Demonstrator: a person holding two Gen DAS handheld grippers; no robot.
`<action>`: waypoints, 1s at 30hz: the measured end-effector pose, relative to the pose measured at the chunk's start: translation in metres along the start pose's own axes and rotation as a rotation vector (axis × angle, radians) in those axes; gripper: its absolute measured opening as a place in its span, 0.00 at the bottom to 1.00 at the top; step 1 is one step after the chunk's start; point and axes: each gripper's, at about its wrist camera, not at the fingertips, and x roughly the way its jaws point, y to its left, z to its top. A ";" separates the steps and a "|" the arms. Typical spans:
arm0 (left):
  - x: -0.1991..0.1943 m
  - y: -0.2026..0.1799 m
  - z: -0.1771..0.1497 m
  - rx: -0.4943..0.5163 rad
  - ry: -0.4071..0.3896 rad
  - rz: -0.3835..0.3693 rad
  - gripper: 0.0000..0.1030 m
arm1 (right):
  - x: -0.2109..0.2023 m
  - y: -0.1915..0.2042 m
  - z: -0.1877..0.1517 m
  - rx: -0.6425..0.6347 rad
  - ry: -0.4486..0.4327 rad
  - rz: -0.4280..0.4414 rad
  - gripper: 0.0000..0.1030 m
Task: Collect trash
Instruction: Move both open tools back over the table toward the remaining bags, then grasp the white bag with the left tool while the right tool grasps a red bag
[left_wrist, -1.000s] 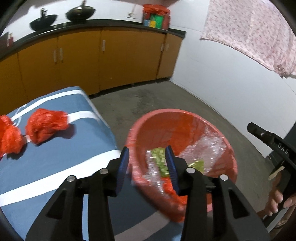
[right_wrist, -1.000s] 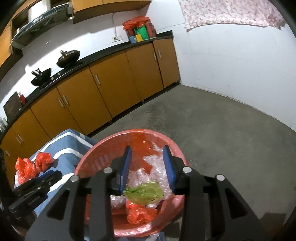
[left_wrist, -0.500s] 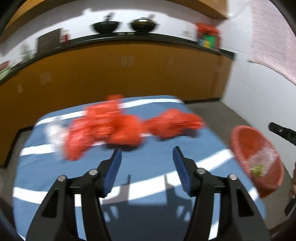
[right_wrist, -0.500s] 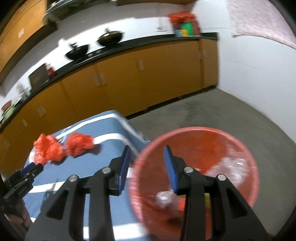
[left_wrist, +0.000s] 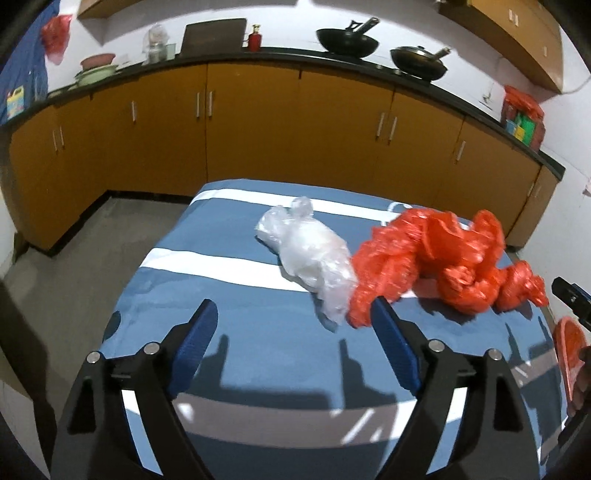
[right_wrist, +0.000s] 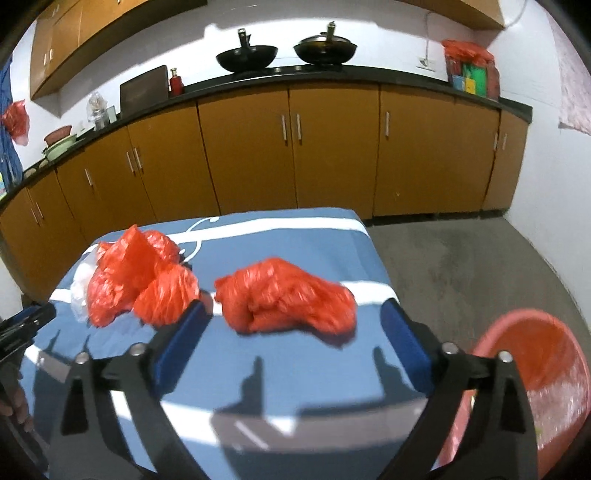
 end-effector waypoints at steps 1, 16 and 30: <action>0.004 0.002 0.002 -0.009 0.003 0.002 0.85 | 0.005 0.001 0.002 -0.004 0.003 -0.002 0.93; 0.032 -0.019 0.018 0.012 0.040 -0.012 0.86 | 0.069 0.011 0.004 -0.075 0.143 0.074 0.75; 0.047 -0.009 0.026 -0.069 0.075 -0.005 0.72 | 0.059 0.019 -0.005 -0.127 0.119 0.063 0.52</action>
